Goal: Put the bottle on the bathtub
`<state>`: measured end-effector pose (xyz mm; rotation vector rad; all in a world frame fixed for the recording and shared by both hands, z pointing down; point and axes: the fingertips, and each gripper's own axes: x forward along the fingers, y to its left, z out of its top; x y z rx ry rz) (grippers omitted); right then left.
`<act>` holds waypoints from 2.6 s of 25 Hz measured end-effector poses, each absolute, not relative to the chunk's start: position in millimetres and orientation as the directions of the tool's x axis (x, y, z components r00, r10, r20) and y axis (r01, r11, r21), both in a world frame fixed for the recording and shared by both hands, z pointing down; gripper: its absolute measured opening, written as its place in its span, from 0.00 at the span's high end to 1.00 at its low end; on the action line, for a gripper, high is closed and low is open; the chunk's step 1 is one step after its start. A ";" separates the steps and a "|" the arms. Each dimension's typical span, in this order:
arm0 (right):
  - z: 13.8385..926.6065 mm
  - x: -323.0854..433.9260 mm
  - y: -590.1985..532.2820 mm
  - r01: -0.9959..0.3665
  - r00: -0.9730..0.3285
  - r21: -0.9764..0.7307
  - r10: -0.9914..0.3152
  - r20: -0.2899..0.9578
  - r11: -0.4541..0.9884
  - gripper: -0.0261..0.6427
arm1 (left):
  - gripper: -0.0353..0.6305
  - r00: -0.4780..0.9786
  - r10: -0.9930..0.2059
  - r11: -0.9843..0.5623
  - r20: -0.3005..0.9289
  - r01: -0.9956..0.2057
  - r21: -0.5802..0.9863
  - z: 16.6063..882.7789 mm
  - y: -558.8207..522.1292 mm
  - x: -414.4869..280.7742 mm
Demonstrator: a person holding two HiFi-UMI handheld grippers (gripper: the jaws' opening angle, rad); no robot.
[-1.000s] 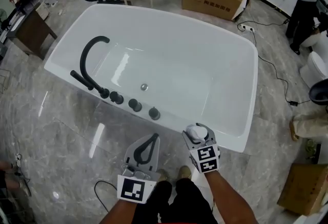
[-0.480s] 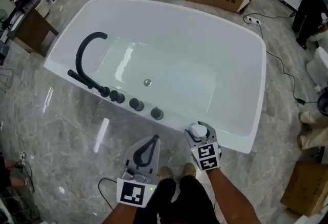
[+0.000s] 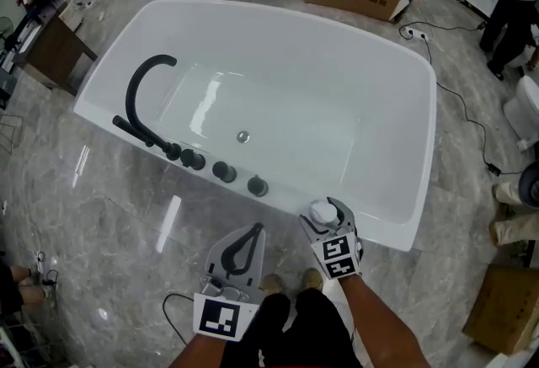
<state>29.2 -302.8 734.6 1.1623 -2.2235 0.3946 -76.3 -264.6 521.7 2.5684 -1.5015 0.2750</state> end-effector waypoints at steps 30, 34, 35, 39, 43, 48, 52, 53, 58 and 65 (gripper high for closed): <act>396.5 56.7 -193.8 -0.819 -0.574 -0.085 -0.805 0.150 0.568 0.87 | 0.93 0.619 -0.784 -0.616 0.045 -0.785 0.070 373.3 -183.9 -11.7; 387.1 49.7 -181.1 -0.808 -0.589 -0.072 -0.798 0.124 0.585 0.92 | 0.93 0.640 -0.768 -0.637 0.032 -0.768 0.064 365.9 -177.3 -11.0; 384.6 47.5 -178.5 -0.805 -0.593 -0.070 -0.797 0.119 0.589 0.94 | 0.93 0.641 -0.767 -0.640 0.023 -0.767 0.054 362.8 -176.6 -12.9; 377.3 43.5 -172.5 -0.800 -0.600 -0.067 -0.793 0.104 0.596 0.95 | 0.93 0.644 -0.765 -0.644 -0.011 -0.765 0.024 348.6 -176.9 -16.2; 373.1 38.9 -167.4 -0.797 -0.604 -0.061 -0.791 0.096 0.601 0.95 | 0.93 0.649 -0.761 -0.649 -0.008 -0.760 0.024 346.1 -172.9 -17.5; 372.4 39.2 -162.7 -0.801 -0.598 -0.049 -0.796 0.093 0.596 0.95 | 0.93 0.656 -0.754 -0.656 -0.022 -0.754 0.024 342.9 -168.0 -15.1; 372.0 38.8 -157.4 -0.797 -0.603 -0.049 -0.792 0.099 0.601 0.95 | 0.93 0.661 -0.750 -0.662 -0.030 -0.749 0.019 338.4 -164.3 -12.2; 371.6 39.4 -155.6 -0.798 -0.603 -0.049 -0.792 0.100 0.601 0.95 | 0.93 0.663 -0.748 -0.663 -0.029 -0.748 0.017 337.5 -162.6 -11.3; 371.8 41.4 -151.9 -0.806 -0.592 -0.055 -0.798 0.110 0.590 0.95 | 0.93 0.658 -0.753 -0.658 -0.022 -0.753 0.026 336.0 -160.0 -14.1; 377.7 49.2 -147.5 -0.808 -0.588 -0.050 -0.801 0.111 0.587 0.95 | 0.93 0.654 -0.756 -0.654 -0.027 -0.756 0.021 339.0 -157.2 -10.4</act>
